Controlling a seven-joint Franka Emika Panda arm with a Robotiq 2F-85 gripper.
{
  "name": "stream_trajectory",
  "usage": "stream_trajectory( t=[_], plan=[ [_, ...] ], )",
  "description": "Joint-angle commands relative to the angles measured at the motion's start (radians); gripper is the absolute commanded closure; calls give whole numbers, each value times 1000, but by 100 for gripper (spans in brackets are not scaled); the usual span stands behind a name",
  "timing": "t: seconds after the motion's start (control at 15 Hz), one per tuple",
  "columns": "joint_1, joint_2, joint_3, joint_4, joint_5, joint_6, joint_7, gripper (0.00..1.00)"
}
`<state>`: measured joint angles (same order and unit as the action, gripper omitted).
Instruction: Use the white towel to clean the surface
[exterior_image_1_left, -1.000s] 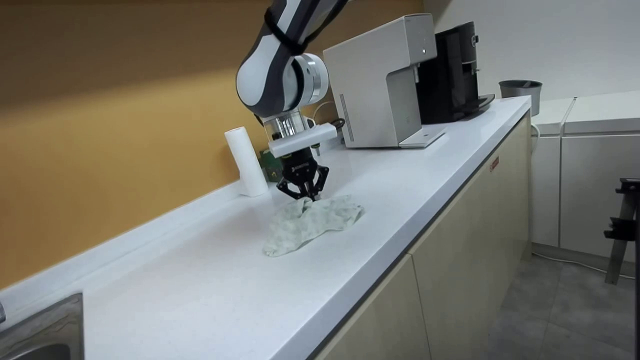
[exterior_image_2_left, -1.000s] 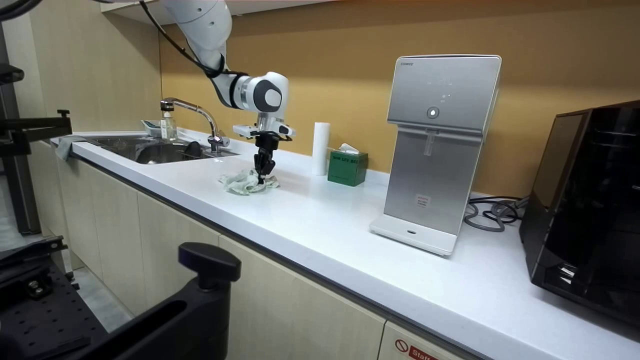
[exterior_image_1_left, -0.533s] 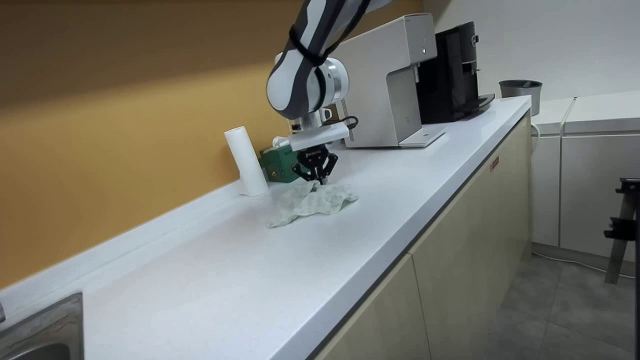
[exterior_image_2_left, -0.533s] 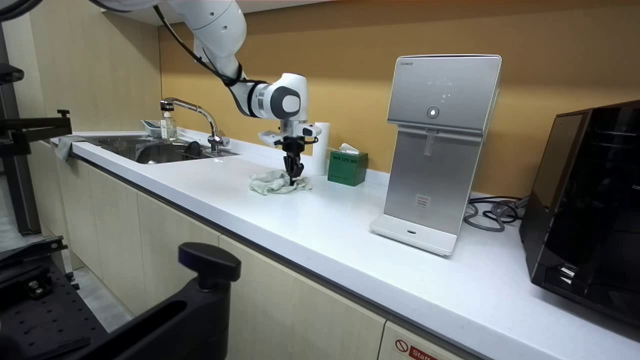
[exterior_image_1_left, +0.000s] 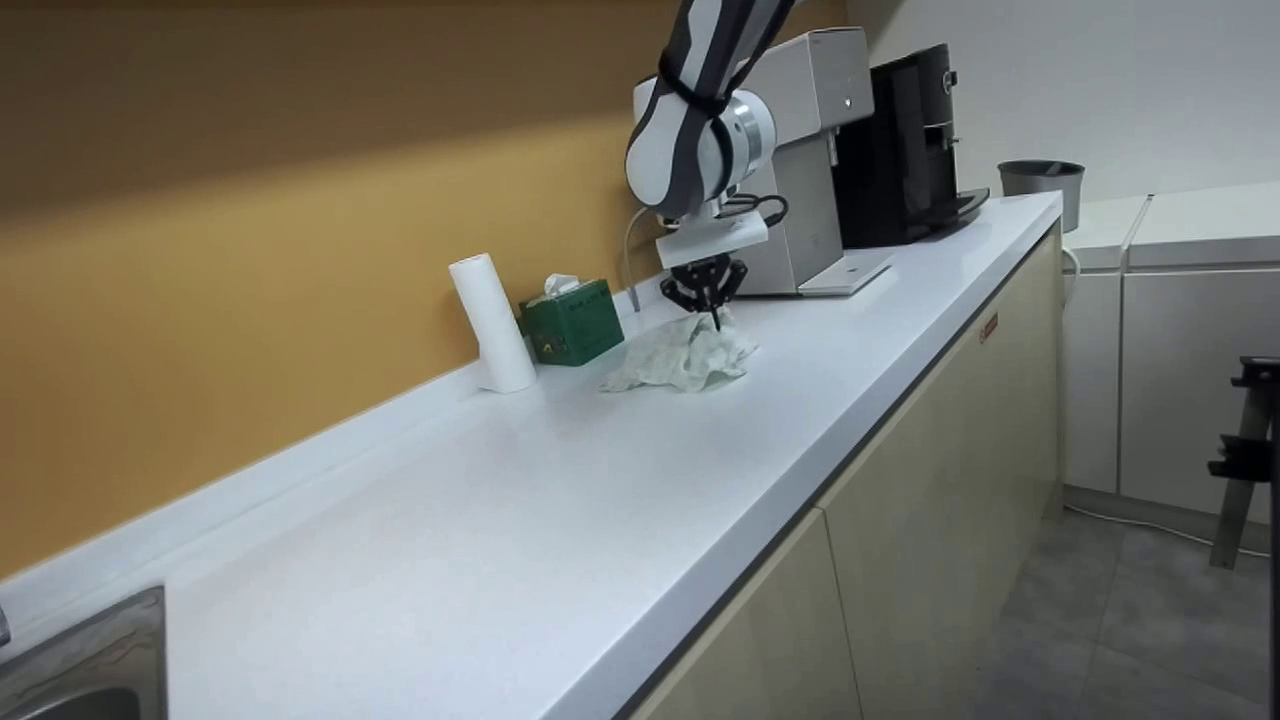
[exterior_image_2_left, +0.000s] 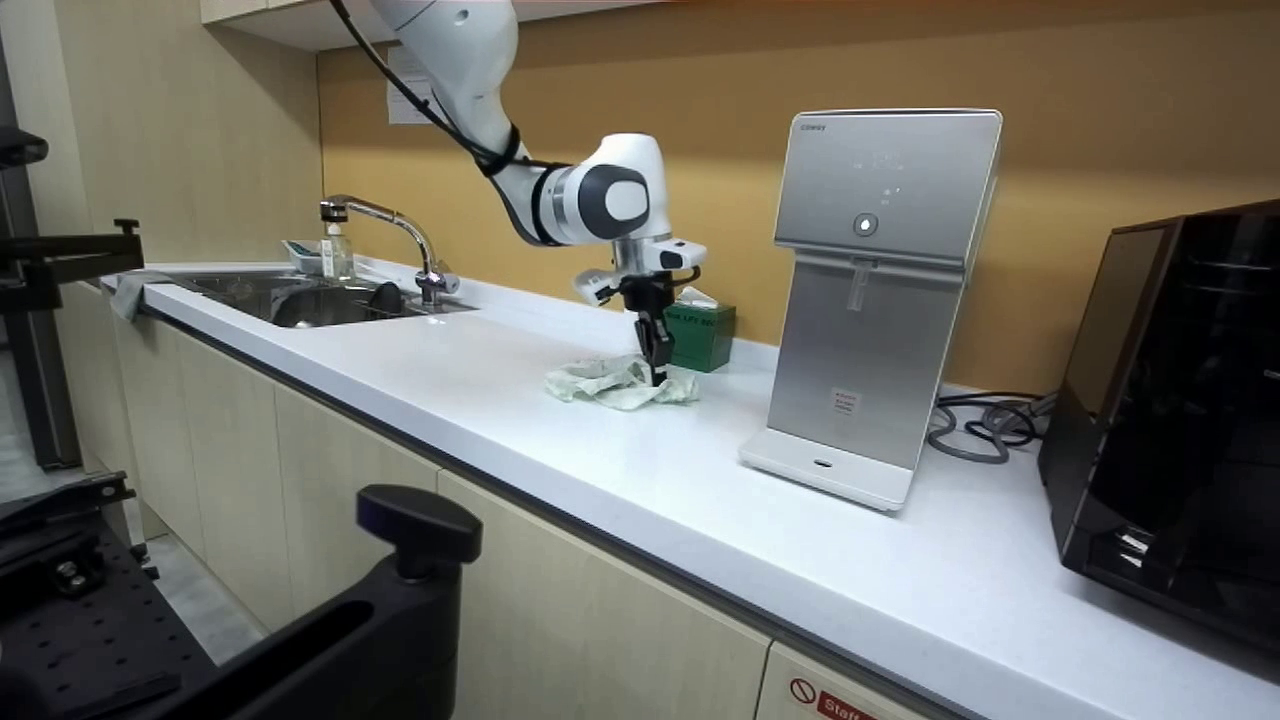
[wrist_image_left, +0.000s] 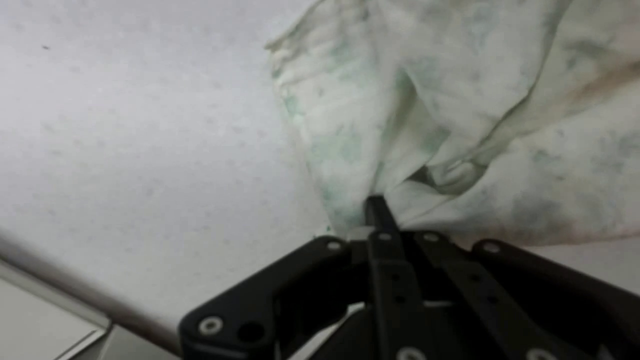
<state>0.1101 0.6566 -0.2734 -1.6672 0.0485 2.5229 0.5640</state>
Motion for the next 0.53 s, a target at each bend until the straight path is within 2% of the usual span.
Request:
stream_trajectory(
  t=[0.0,0.27,0.47],
  plan=[
    [30,-144,-18,-177,-70,-71,42,99],
    [24,-228,49,-314,-97,-179,2,99],
    [17,-266,121,-392,-74,-254,-52,99]
  ],
)
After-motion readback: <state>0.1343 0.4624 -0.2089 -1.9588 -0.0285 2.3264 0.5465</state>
